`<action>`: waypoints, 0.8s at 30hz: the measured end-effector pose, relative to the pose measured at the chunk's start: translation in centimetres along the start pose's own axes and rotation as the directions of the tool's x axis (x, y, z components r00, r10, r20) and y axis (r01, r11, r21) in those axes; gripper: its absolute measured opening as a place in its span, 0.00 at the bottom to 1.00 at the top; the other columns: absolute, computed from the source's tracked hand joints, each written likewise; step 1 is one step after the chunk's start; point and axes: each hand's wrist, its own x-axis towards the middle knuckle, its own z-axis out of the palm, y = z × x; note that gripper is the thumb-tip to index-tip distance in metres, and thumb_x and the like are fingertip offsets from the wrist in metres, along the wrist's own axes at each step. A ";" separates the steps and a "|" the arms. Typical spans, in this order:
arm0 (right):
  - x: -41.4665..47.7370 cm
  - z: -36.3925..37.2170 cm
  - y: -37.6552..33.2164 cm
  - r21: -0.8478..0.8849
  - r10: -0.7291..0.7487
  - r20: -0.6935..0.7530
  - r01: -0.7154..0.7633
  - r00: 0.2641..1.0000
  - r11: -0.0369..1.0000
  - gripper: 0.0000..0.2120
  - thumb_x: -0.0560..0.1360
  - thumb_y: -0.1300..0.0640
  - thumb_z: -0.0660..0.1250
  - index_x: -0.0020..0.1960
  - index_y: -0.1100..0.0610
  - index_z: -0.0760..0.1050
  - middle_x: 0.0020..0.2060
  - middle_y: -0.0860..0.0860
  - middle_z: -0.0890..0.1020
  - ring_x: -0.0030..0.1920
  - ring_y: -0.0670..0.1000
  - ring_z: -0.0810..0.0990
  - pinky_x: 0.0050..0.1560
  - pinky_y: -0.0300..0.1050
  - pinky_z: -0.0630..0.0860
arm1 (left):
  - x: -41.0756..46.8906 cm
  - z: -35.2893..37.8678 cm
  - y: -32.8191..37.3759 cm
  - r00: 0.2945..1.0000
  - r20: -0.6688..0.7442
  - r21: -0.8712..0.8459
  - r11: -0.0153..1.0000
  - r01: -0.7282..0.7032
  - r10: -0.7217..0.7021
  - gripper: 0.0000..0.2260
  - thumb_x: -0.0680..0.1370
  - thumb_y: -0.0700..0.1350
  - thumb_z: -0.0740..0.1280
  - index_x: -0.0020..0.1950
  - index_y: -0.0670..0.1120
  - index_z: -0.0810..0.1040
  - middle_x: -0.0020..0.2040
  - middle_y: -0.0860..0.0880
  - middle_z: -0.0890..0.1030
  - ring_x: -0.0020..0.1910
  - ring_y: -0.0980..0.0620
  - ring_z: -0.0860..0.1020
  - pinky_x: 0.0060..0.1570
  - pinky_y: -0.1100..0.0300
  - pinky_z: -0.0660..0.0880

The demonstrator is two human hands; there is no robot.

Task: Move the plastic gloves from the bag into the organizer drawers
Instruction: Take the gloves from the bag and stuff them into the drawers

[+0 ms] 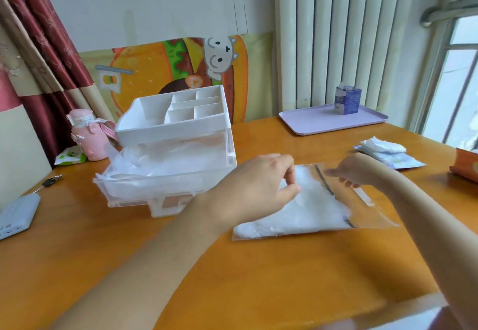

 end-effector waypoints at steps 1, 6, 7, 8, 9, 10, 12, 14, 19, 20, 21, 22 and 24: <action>0.4 0.5 0.4 -0.005 0.038 0.023 -0.038 0.999 0.999 0.27 0.74 0.39 0.64 0.46 0.64 0.79 0.40 0.56 0.83 0.37 0.54 0.81 0.42 0.44 0.78 | 0.7 1.4 0.0 0.999 0.036 -0.020 1.000 -0.010 0.011 0.07 0.79 0.51 0.63 0.50 0.49 0.74 0.51 0.55 0.77 0.54 0.56 0.74 0.56 0.56 0.71; 0.7 2.5 1.9 0.182 0.038 -0.004 -0.037 0.999 0.983 0.25 0.74 0.40 0.67 0.42 0.65 0.77 0.34 0.55 0.74 0.34 0.52 0.70 0.32 0.44 0.63 | 3.4 6.9 -2.6 0.985 0.164 -0.071 0.995 0.067 -0.054 0.12 0.80 0.52 0.63 0.61 0.49 0.74 0.60 0.53 0.74 0.51 0.56 0.73 0.53 0.63 0.67; 0.9 3.0 1.9 0.255 0.015 -0.031 -0.007 0.999 0.967 0.23 0.73 0.43 0.69 0.41 0.65 0.79 0.33 0.55 0.74 0.33 0.52 0.69 0.32 0.44 0.62 | 3.5 7.5 -3.6 0.983 0.166 -0.083 0.992 0.095 -0.080 0.14 0.80 0.52 0.63 0.64 0.50 0.73 0.64 0.53 0.73 0.55 0.55 0.73 0.57 0.63 0.67; 1.0 3.2 2.2 0.322 0.001 -0.054 0.017 0.999 0.946 0.19 0.72 0.47 0.71 0.41 0.64 0.80 0.32 0.54 0.75 0.32 0.51 0.69 0.31 0.43 0.62 | 3.9 8.3 -4.4 0.981 0.165 -0.099 0.988 0.118 -0.100 0.17 0.80 0.53 0.62 0.67 0.50 0.71 0.67 0.53 0.71 0.61 0.55 0.72 0.61 0.63 0.66; 1.1 3.2 2.3 0.385 -0.005 -0.076 0.034 0.997 0.922 0.14 0.72 0.50 0.71 0.40 0.63 0.81 0.30 0.54 0.76 0.31 0.51 0.70 0.30 0.41 0.63 | 4.2 9.0 -5.2 0.980 0.157 -0.109 0.984 0.140 -0.122 0.20 0.80 0.53 0.62 0.70 0.50 0.68 0.70 0.52 0.68 0.66 0.55 0.69 0.65 0.63 0.64; 1.4 3.2 2.4 0.466 -0.006 -0.084 0.044 0.996 0.884 0.12 0.72 0.53 0.71 0.39 0.63 0.81 0.30 0.53 0.77 0.31 0.50 0.71 0.31 0.39 0.65 | 4.6 9.7 -6.0 0.978 0.152 -0.104 0.981 0.162 -0.145 0.22 0.81 0.54 0.61 0.73 0.49 0.66 0.73 0.51 0.66 0.71 0.55 0.65 0.69 0.62 0.60; 1.6 2.8 2.4 0.657 -0.048 -0.078 0.088 0.996 0.749 0.09 0.74 0.59 0.69 0.40 0.64 0.81 0.32 0.54 0.79 0.33 0.49 0.73 0.36 0.39 0.69 | 5.0 10.9 -7.3 0.967 0.154 -0.058 0.975 0.215 -0.204 0.26 0.81 0.56 0.59 0.77 0.49 0.60 0.77 0.49 0.59 0.76 0.52 0.57 0.74 0.56 0.53; 1.3 2.3 2.1 0.818 -0.167 -0.065 0.149 0.984 0.556 0.11 0.77 0.66 0.60 0.41 0.64 0.80 0.37 0.57 0.81 0.38 0.49 0.79 0.43 0.39 0.75 | 4.9 11.8 -8.2 0.949 0.175 -0.027 0.962 0.272 -0.263 0.29 0.81 0.60 0.55 0.78 0.50 0.55 0.79 0.48 0.53 0.78 0.51 0.50 0.76 0.51 0.45; 0.1 2.0 1.9 0.793 -0.501 0.090 0.242 0.861 0.559 0.20 0.78 0.73 0.51 0.50 0.63 0.82 0.53 0.52 0.84 0.57 0.46 0.81 0.56 0.36 0.76 | 4.5 13.5 -9.3 0.946 0.189 -0.073 0.957 0.280 -0.262 0.30 0.80 0.63 0.50 0.79 0.52 0.50 0.80 0.51 0.48 0.78 0.54 0.42 0.74 0.56 0.36; 0.0 2.1 1.9 0.708 -0.536 0.123 0.305 0.835 0.637 0.20 0.79 0.71 0.54 0.51 0.58 0.83 0.55 0.48 0.83 0.60 0.44 0.79 0.59 0.37 0.74 | 4.4 13.6 -9.4 0.949 0.182 -0.080 0.958 0.274 -0.256 0.29 0.81 0.63 0.49 0.79 0.52 0.51 0.80 0.52 0.48 0.78 0.54 0.42 0.73 0.57 0.36; 0.0 2.2 2.0 0.586 -0.554 0.148 0.379 0.819 0.716 0.16 0.79 0.66 0.59 0.55 0.52 0.83 0.58 0.43 0.81 0.61 0.42 0.77 0.62 0.37 0.71 | 4.4 13.7 -9.5 0.952 0.174 -0.085 0.959 0.269 -0.251 0.29 0.81 0.62 0.49 0.79 0.53 0.51 0.80 0.52 0.48 0.78 0.55 0.42 0.73 0.58 0.36; 0.0 2.3 2.0 0.433 -0.559 0.182 0.445 0.809 0.784 0.14 0.78 0.61 0.64 0.59 0.47 0.80 0.60 0.39 0.79 0.62 0.38 0.75 0.64 0.36 0.68 | 4.3 13.8 -9.5 0.954 0.170 -0.090 0.960 0.265 -0.247 0.29 0.81 0.62 0.49 0.79 0.53 0.52 0.80 0.53 0.48 0.78 0.55 0.42 0.72 0.59 0.36; 1.0 3.3 3.1 0.173 -0.502 0.267 0.472 0.822 0.865 0.22 0.73 0.53 0.72 0.65 0.41 0.73 0.62 0.39 0.77 0.59 0.30 0.72 0.62 0.28 0.64 | 4.2 13.9 -9.6 0.956 0.168 -0.101 0.960 0.261 -0.242 0.28 0.81 0.61 0.49 0.79 0.53 0.52 0.79 0.53 0.49 0.78 0.56 0.42 0.72 0.60 0.35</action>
